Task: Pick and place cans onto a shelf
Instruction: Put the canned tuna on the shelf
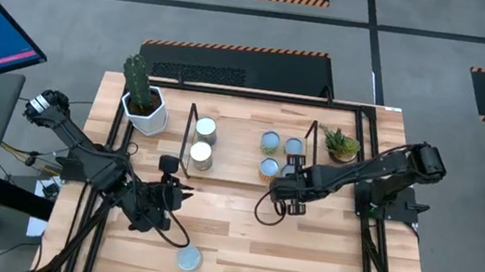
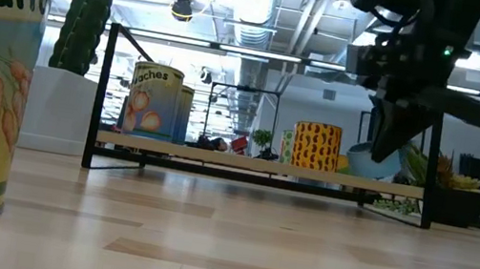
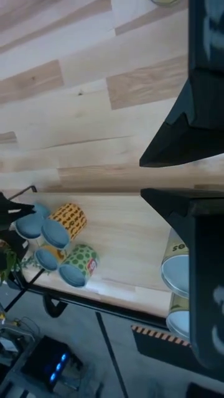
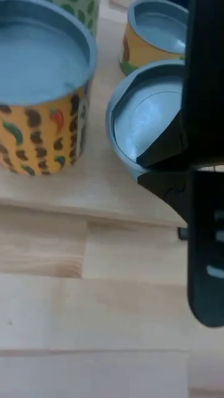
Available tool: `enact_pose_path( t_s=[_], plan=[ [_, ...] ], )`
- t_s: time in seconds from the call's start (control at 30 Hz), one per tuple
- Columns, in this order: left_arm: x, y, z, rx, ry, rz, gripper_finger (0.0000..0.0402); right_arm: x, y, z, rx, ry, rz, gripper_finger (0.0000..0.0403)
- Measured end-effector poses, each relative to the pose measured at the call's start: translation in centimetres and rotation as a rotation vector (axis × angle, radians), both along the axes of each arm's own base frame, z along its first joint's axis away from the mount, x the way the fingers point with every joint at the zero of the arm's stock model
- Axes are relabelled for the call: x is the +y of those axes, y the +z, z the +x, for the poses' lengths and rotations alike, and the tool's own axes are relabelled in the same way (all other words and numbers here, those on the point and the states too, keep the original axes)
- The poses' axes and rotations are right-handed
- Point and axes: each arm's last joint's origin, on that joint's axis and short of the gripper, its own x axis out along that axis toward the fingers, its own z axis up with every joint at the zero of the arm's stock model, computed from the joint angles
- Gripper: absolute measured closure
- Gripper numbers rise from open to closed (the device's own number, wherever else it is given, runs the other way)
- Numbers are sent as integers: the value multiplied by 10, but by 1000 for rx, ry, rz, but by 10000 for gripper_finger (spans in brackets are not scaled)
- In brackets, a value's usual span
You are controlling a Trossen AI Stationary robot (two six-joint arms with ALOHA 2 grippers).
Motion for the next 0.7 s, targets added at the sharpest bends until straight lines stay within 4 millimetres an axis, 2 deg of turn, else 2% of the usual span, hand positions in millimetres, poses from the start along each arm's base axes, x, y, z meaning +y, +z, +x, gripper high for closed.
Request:
enact_pose_path(
  t_s=[0.1,0.37,0.7],
  plan=[
    [2,0,1,1,8,0,349,-3,-1,0,-23,-12,8,393],
    [3,0,2,1,13,0,349,-3,-2,0,-19,-26,18,340],
    [3,0,2,1,13,-1,349,-3,-2,0,-25,-41,21,327]
  ],
)
